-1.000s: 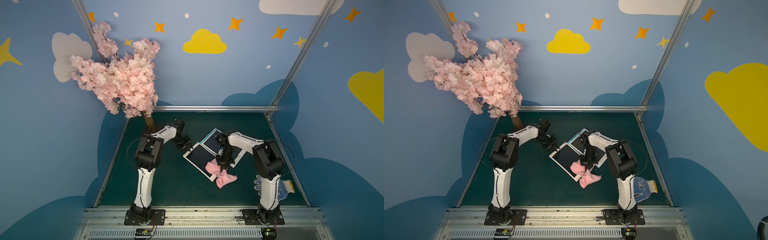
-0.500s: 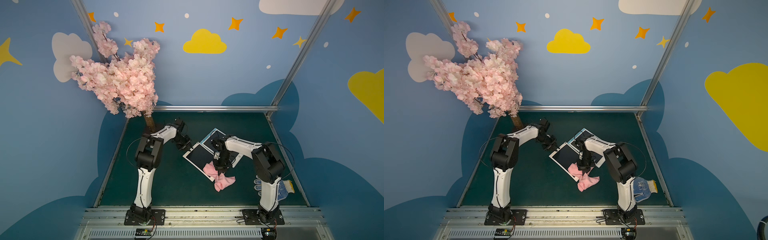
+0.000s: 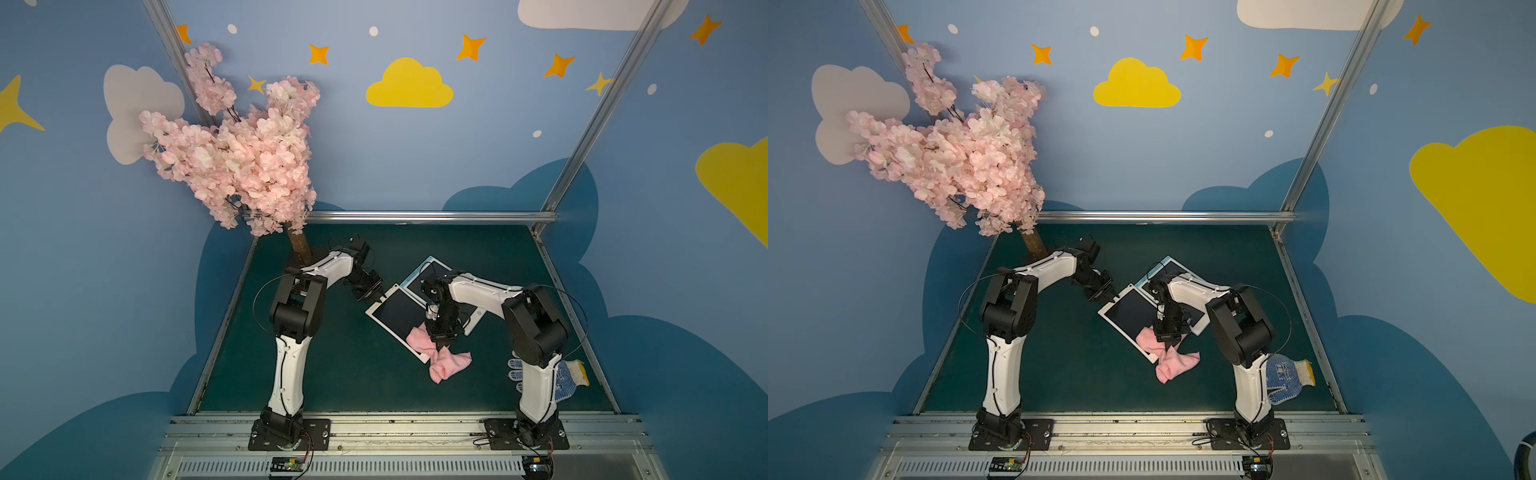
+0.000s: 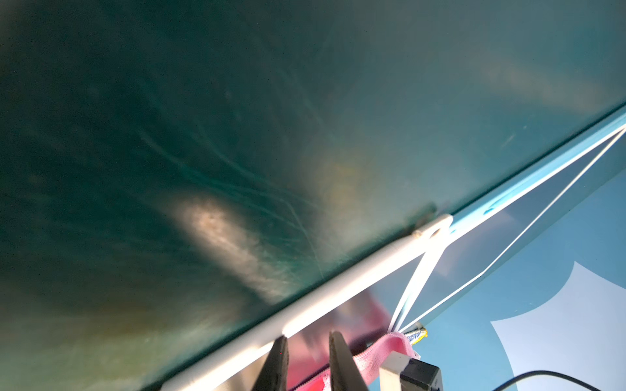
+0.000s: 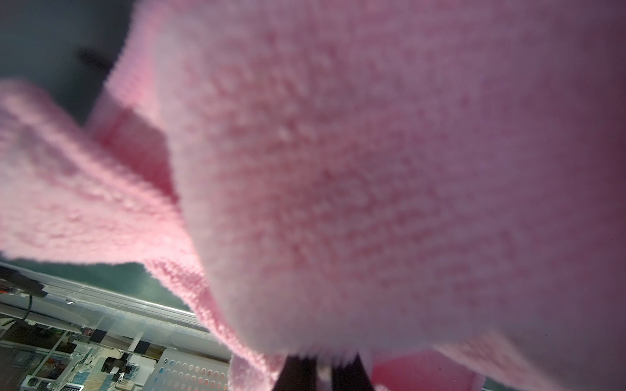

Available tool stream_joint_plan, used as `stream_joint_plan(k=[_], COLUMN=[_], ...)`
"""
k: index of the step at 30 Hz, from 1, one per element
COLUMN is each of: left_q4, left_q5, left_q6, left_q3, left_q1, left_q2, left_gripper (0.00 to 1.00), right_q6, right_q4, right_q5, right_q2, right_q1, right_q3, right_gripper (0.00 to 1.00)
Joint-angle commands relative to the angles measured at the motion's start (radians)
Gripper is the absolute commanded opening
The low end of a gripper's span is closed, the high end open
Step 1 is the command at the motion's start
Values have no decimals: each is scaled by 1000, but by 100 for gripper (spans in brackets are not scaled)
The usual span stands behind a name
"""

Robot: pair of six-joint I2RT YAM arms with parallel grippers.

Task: Wipe the drawing tablet
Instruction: Wipe the dirt from the drawing tablet.

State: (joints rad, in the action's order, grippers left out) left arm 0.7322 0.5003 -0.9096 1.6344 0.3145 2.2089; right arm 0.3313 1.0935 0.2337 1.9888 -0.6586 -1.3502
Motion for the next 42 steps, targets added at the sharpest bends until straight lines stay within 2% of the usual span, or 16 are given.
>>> stream_joint_plan(k=[1,10,20,27,34,38,42], left_q4=[15,13,16,23,28,30,32], left_q5=[-39,-39,-43,-41,-44,-46,-48], left_q6=[-4,-5,-6,-6,-4,-5,-6], left_q3=[-15,-12,-12,2,7,9,7], left_q1=[4,6,6,6,8,9,11], left_q2=[28,31,31,40,45,48,47], left_gripper=[25,25,25,25,25,25,25], right_q6=[-21,-104,-192,-337,-454,-516,-551], right_q4=[1,-40,25,-54,-331,-411,-364], right_q5=[-50,-90,-140,-181,-104,-97,-121], right_q2=[22,-80,-5,-106,-332,-349,-307], right_q1=[-6,-23,-32,-24,-7,-10,-2], right_q3=[-24,-64,-107,-12,188,263,263], right_gripper=[0,0,0,0,0,0,0])
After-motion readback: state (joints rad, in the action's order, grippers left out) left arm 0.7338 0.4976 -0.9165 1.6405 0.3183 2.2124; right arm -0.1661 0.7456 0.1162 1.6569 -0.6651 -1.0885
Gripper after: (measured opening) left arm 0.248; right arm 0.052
